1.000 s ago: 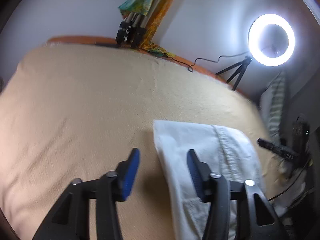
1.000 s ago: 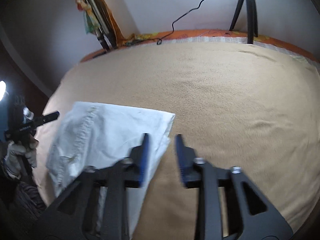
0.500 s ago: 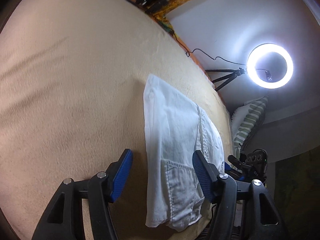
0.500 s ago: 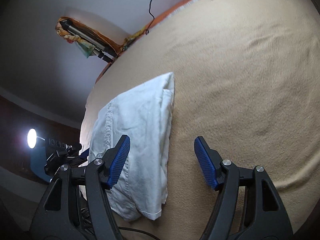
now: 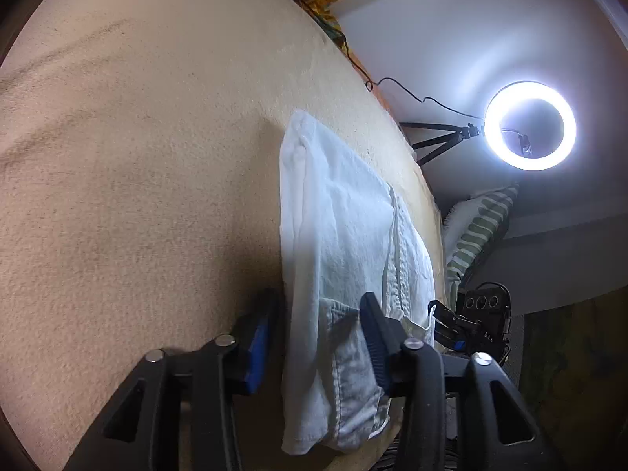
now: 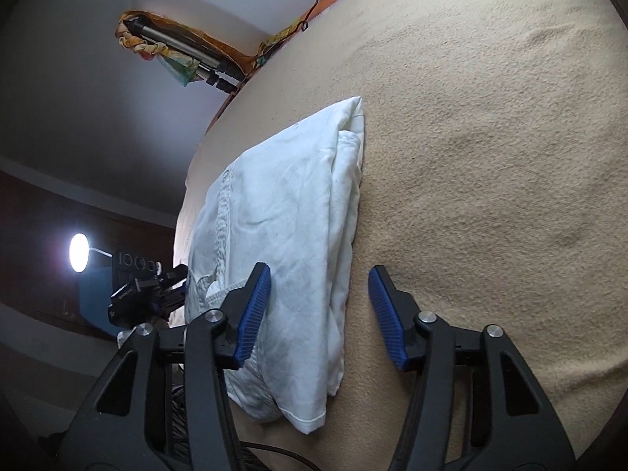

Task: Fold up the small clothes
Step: 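Grasp the shirt's folded end with the right tool while the left tool grasps beside it, lift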

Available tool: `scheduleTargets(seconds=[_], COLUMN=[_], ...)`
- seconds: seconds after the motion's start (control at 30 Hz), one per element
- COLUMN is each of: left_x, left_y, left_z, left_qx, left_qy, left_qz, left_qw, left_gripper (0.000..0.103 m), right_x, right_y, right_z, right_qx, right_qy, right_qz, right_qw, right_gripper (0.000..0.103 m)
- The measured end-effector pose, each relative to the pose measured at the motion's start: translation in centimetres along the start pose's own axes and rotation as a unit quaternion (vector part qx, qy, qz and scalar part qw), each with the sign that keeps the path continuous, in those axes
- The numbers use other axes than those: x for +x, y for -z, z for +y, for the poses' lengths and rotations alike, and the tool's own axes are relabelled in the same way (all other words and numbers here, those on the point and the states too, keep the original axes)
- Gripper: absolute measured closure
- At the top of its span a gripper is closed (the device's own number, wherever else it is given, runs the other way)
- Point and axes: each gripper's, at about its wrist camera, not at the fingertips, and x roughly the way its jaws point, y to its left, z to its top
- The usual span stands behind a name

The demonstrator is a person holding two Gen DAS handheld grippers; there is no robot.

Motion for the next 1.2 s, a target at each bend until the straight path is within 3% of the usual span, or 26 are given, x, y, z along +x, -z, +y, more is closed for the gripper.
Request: scheduleTargets(seconds=[0.13, 0.2, 0.3, 0.47, 0.67, 0.87, 1.2], left_x=[0.3, 0.5, 0.6, 0.1, -0.4, -0.2, 2.5], left_y=[-0.1, 0.0, 0.4, 2.0, 4.2, 6.0, 7.4], left_z=[-0.1, -0.3, -1.4, -5.0, -9.0, -12.1, -16.8], left_qx=[0.000, 0.007, 0.041, 0.130, 0.216, 0.263, 0.312], left_qy=[0.008, -0.002, -0.034, -0.091, -0.119, -0.119, -0.090], left_qz=[0.000, -0.004, -0.017, -0.047, -0.073, -0.080, -0.073], left_qw=[1.0000, 1.0000, 0.9984, 0.9862, 0.9664, 0.9540, 0.9429], left_gripper=[0.073, 0.081, 0.084, 0.092, 0.095, 0.095, 0.095], right_x=[1.1, 1.3, 1.2, 0.6, 0.0, -1.4, -5.7], right_y=[-0.3, -0.4, -0.3, 0.2, 1.6, 2.6, 2.8], right_z=[0.6, 1.0, 1.9, 5.1, 9.8, 12.2, 12.7], right_qx=[-0.007, -0.011, -0.036, -0.103, -0.205, -0.254, -0.270], right_qy=[-0.003, 0.003, 0.028, 0.093, 0.174, 0.210, 0.235], right_qz=[0.006, 0.008, 0.008, -0.006, -0.027, -0.049, -0.087], right_qw=[1.000, 1.000, 0.999, 0.990, 0.963, 0.943, 0.930], right_gripper=[0.061, 0.066, 0.075, 0.084, 0.086, 0.087, 0.088])
